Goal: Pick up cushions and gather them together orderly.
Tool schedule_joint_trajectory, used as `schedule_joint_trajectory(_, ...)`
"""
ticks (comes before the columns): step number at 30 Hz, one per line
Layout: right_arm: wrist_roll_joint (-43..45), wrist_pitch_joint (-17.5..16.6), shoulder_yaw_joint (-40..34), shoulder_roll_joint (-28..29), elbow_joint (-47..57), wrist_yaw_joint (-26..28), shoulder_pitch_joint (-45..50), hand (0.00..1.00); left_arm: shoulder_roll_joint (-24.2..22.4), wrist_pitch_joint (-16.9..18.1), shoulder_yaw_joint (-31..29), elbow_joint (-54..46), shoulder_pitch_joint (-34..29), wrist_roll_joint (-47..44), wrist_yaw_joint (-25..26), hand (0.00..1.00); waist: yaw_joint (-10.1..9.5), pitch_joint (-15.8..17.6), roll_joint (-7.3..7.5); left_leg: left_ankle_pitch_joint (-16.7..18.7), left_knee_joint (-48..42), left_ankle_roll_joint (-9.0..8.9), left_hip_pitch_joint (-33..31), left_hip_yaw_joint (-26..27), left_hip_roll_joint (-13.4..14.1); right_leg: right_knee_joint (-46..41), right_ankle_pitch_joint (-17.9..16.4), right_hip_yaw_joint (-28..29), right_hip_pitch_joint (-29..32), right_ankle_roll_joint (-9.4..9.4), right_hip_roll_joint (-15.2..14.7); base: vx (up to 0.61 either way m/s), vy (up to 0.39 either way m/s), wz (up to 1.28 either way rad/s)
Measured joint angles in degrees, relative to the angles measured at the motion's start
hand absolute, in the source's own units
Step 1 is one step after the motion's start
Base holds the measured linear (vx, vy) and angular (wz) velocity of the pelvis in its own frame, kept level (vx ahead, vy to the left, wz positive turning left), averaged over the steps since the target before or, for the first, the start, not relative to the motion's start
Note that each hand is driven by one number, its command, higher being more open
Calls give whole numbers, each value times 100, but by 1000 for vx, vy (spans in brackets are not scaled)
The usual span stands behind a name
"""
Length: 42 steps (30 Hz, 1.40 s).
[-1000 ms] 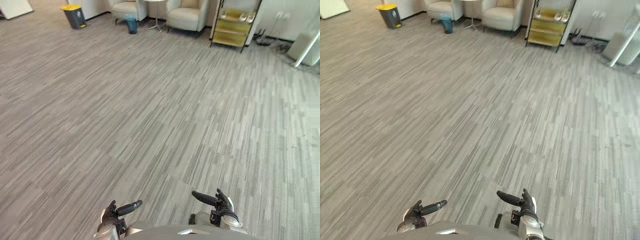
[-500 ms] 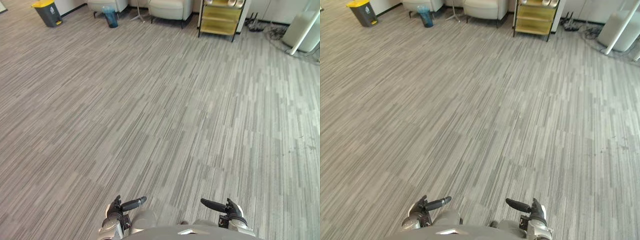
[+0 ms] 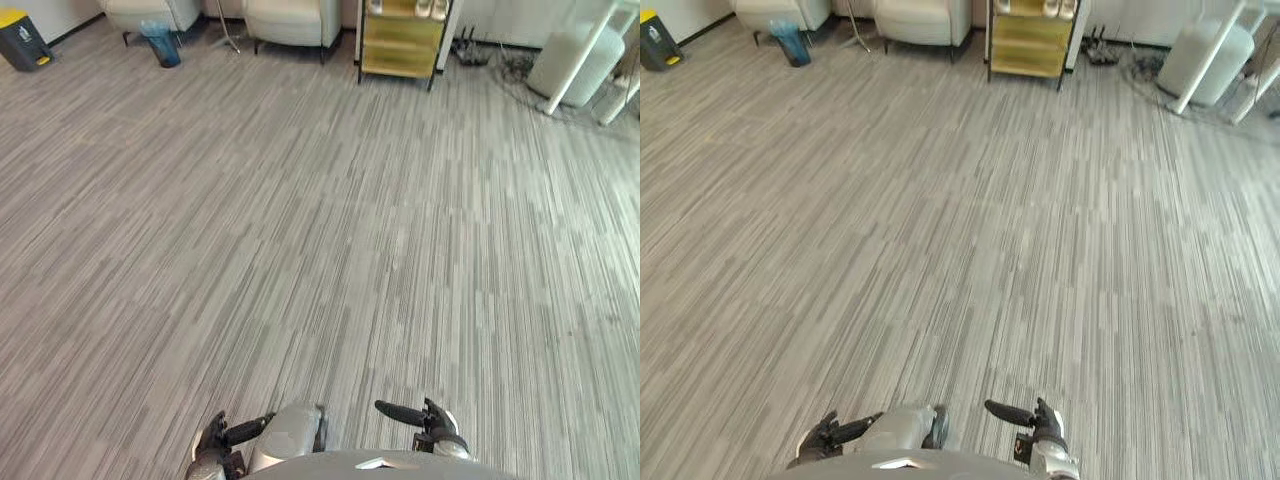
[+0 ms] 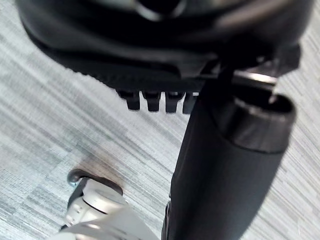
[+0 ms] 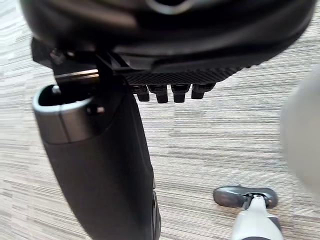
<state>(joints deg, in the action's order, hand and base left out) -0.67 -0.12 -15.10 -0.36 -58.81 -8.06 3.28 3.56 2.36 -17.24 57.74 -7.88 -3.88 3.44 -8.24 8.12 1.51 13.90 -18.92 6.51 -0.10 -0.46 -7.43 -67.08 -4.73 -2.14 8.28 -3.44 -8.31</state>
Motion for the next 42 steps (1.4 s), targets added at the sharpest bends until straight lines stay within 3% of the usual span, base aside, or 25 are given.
schedule_joint_trajectory(2,-24,-64,-18,-85,117,6,91,100,-75,7,83,-2,53,2,-1,100,91,34,-170,9,341,12,540,-233,128,255,-382,-335,441,132,-26,502,-71,75)
schedule_joint_trajectory(3,-28,-81,-137,-124,189,9,55,100,-136,7,133,-3,164,6,-7,100,124,83,-269,9,614,12,953,-367,306,960,-624,-588,717,135,-8,595,-183,86)
schedule_joint_trajectory(5,-29,-127,-195,-108,181,1,15,100,-148,11,121,-5,204,9,-11,100,144,90,-245,40,832,29,1286,-565,456,2058,-651,-690,998,99,75,542,-263,68)
schedule_joint_trajectory(6,-26,-144,-240,-43,181,5,-23,100,-148,19,117,-5,252,12,-5,100,245,84,-207,209,917,-69,1457,-785,612,3369,-450,-623,1086,-53,197,519,-323,81)
schedule_joint_trajectory(7,-22,-146,-248,-4,158,7,-34,100,-123,32,125,3,277,16,-16,100,279,83,-117,383,998,-180,1633,-1032,626,4289,275,-476,1089,-67,271,537,-351,87)
schedule_joint_trajectory(8,-11,-115,-288,-47,70,44,-86,100,-143,34,122,102,315,58,-6,100,264,38,-202,436,985,-191,1747,-1201,791,4278,415,-524,987,237,403,457,-309,43)
schedule_joint_trajectory(9,-32,-114,-299,-97,0,43,-117,100,-183,32,91,160,335,60,-10,100,229,2,-273,398,931,-214,1721,-1295,861,4296,382,-569,949,261,452,549,-396,14)
schedule_joint_trajectory(12,-48,-58,-402,-167,-121,46,-192,100,-351,32,81,220,385,245,-10,100,245,-56,-471,-25,220,-727,1575,-1633,1032,4096,-255,-797,687,532,638,567,-403,16)
schedule_joint_trajectory(13,-47,-45,-354,-174,-115,36,-142,100,-378,37,35,213,416,243,-20,100,257,-57,-478,-166,-371,-969,1367,-1653,994,4229,-362,-891,473,538,677,443,-278,39)
schedule_joint_trajectory(14,-40,-34,-224,-195,-82,19,-82,100,-412,33,1,202,471,242,-20,100,260,-38,-500,-592,-1702,-1405,810,-1565,939,4572,-419,-959,59,580,754,415,-227,38)
schedule_joint_trajectory(15,-32,-27,-123,-221,-54,8,-63,100,-411,35,3,162,485,243,-14,100,247,3,-489,-699,-2592,-1496,396,-1400,1004,4832,-413,-1006,-228,592,838,408,-194,29)
schedule_joint_trajectory(16,-30,-19,-108,-220,-57,2,-62,100,-425,35,3,107,484,243,-22,100,236,12,-497,-569,-3109,-1439,117,-1219,1065,4983,-410,-1020,-431,617,901,322,-120,11)
schedule_joint_trajectory(17,-18,-1,-107,-165,-72,-13,-79,100,-457,38,9,-33,487,238,-24,100,204,27,-488,-104,-3759,-1281,-377,-804,1184,5278,-422,-1049,-891,657,977,374,-124,3)
schedule_joint_trajectory(18,7,-2,-111,-89,-79,-19,-109,100,-449,80,67,-131,483,242,-26,100,174,65,-358,200,-3652,-1073,-723,-434,1211,5531,-422,-1045,-1275,657,963,358,-104,-1)
schedule_joint_trajectory(21,92,-36,-112,22,-27,-74,-209,100,-448,131,156,-256,497,252,-36,100,131,72,-309,468,-2420,-897,-1264,-149,1149,5994,-442,-1000,-1746,624,905,328,-19,-16)
schedule_joint_trajectory(23,96,-36,-109,74,7,-98,-201,100,-446,132,237,-257,555,246,-23,100,97,88,-340,-53,-529,-910,-1644,-212,1024,6158,-639,-1007,-1975,427,787,494,124,-1)
schedule_joint_trajectory(24,104,-10,-40,76,-8,-103,-111,100,-469,134,239,-252,583,231,-9,100,18,86,-318,-805,-133,-961,-1612,-184,937,6132,-804,-975,-2110,310,678,508,165,0)
schedule_joint_trajectory(25,111,3,53,73,-1,-106,-77,100,-474,135,237,-246,578,232,3,100,-14,79,-316,-1124,-23,-980,-1513,-154,914,6122,-873,-948,-2169,253,633,458,148,-1)
schedule_joint_trajectory(26,114,7,214,75,-34,-108,-115,100,-437,131,241,-242,616,229,7,100,-30,90,-237,-1220,-13,-892,-1430,-76,780,6106,-944,-886,-2236,209,496,391,100,-3)
schedule_joint_trajectory(30,92,9,309,349,-37,-61,-209,100,-358,93,233,-251,636,235,-11,100,-96,5,-9,-776,-511,-512,-1272,293,664,5553,-799,-348,-2243,12,211,443,121,-13)
schedule_joint_trajectory(32,65,8,303,395,-32,-2,-202,100,-345,80,247,-246,597,244,-27,100,-109,-56,39,-592,-434,-445,-951,401,619,4777,-798,-129,-2023,10,104,327,92,-37)
schedule_joint_trajectory(35,-45,18,285,383,100,76,-34,100,-286,67,318,-221,537,261,-111,100,-58,-64,106,-226,60,-395,-191,433,483,1847,-312,-29,-830,-200,-174,281,93,-20)
schedule_joint_trajectory(36,-48,7,273,325,216,98,-11,100,-257,65,342,-127,536,261,-92,100,-37,-45,76,-122,194,-357,157,416,478,984,-463,-155,-296,-91,-262,310,47,-2)
schedule_joint_trajectory(38,-50,-70,273,285,230,121,-2,100,-240,73,353,-10,538,259,-93,100,32,-42,64,-93,430,-361,580,356,540,1075,-733,-548,-73,54,-307,277,4,15)
schedule_joint_trajectory(42,-52,-187,234,277,164,124,-128,100,-231,71,337,52,510,233,-93,100,122,-44,8,32,827,-545,1032,229,846,3114,-842,-1185,391,171,-16,283,-106,17)
